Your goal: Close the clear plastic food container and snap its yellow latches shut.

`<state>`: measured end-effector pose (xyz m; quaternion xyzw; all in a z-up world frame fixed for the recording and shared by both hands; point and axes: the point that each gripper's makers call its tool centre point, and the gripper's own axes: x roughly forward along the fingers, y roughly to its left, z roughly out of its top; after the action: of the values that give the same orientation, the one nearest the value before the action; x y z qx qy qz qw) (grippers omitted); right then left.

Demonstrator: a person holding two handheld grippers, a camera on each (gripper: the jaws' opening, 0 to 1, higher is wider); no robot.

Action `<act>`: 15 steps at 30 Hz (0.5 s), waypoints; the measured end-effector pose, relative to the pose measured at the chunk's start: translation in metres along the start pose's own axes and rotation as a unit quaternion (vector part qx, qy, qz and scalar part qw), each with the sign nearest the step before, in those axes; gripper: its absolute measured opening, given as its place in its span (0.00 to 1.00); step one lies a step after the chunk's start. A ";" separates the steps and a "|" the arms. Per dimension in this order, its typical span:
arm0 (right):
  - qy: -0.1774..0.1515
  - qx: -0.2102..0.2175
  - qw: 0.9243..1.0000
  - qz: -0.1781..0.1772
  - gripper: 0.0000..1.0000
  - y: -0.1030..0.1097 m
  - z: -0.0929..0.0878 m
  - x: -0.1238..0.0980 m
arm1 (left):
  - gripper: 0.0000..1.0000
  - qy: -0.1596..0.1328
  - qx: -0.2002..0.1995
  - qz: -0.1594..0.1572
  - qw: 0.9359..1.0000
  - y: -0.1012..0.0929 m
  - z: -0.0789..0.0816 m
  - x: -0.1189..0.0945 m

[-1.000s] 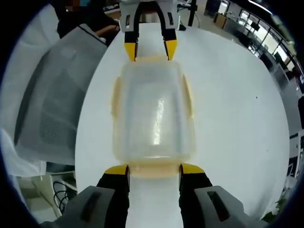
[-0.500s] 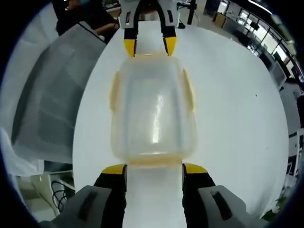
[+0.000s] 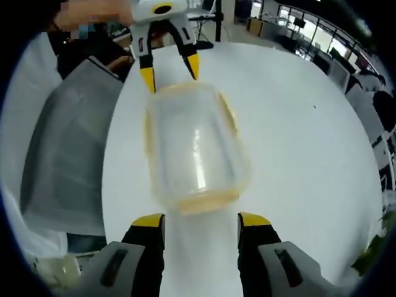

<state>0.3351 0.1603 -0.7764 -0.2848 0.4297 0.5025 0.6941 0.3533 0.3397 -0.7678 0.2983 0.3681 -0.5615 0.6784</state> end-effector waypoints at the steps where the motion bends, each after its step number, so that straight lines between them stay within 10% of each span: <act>1: -0.002 0.004 1.000 0.000 0.46 0.001 0.000 0.000 | 0.44 -0.002 -0.005 0.002 1.000 0.000 0.001 0.000; 15: -0.074 0.132 0.988 -0.031 0.44 0.013 0.014 -0.006 | 0.45 -0.065 -0.121 0.033 0.990 -0.012 0.013 -0.003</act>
<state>0.3263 0.1732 -0.7642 -0.1662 0.4309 0.4395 0.7704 0.3432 0.3284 -0.7578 0.1889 0.3788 -0.5083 0.7500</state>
